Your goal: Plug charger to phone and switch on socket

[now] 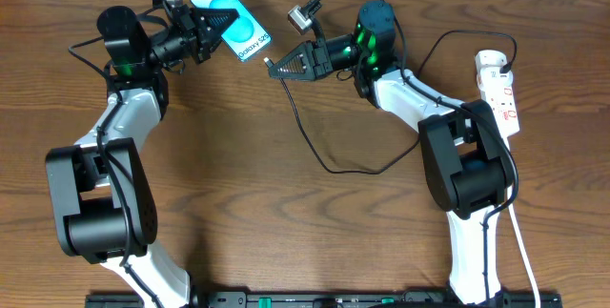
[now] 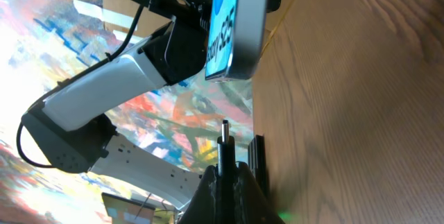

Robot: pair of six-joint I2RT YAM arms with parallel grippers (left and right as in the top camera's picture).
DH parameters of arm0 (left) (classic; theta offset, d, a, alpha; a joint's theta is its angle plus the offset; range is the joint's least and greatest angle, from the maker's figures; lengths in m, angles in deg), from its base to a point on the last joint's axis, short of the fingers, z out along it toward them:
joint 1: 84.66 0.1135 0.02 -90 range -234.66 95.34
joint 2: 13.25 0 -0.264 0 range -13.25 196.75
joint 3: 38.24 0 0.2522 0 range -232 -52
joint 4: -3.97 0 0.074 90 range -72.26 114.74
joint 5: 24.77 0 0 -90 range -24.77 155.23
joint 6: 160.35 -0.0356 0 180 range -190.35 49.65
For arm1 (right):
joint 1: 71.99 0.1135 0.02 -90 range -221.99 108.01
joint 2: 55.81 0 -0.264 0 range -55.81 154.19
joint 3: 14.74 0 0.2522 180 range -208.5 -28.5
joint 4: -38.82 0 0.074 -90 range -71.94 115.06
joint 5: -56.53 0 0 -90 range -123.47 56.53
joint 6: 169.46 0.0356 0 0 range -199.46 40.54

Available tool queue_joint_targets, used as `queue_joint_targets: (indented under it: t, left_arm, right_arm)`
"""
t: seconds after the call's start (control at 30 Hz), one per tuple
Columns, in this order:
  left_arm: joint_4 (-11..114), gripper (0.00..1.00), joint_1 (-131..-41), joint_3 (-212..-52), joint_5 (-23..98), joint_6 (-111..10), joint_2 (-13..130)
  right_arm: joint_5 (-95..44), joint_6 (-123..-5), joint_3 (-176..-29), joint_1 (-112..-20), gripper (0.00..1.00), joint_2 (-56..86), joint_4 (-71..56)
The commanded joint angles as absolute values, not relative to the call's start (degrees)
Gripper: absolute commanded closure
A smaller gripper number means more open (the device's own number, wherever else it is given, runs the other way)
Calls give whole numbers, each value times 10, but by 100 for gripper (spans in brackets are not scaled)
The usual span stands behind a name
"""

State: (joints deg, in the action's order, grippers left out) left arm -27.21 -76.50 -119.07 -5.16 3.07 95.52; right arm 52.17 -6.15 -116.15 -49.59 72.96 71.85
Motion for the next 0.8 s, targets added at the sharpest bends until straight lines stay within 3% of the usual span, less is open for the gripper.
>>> queue_joint_targets:
  t: [0.0, 0.77]
  left_arm:
    - [-277, 93, -763, -1196, -63, 20, 948]
    - [-273, 93, -775, -1196, -72, -11, 948]
  right_arm:
    - [525, -56, -1167, -497, 99, 729, 723]
    - [522, -56, -1167, -497, 99, 729, 737]
